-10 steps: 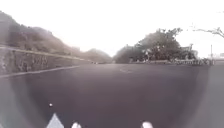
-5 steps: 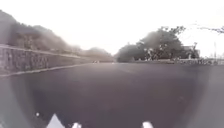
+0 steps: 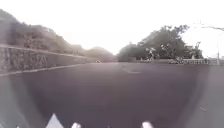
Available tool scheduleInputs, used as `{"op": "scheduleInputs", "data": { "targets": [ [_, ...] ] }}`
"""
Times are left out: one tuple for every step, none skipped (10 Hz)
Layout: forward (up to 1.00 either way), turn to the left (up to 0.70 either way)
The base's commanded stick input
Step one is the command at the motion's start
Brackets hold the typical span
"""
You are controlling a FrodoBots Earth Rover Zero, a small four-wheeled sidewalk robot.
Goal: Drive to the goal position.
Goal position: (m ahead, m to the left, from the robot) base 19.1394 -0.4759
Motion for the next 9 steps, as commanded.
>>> {"op": "scheduleInputs", "data": {
  "targets": [
    [0.70,0.00],
    [0.70,0.00],
    [0.70,0.00],
    [0.70,0.00],
    [0.70,0.00],
    [0.70,0.00],
    [0.70,0.00],
    [0.70,0.00],
    [0.70,-0.25]
  ]
}}
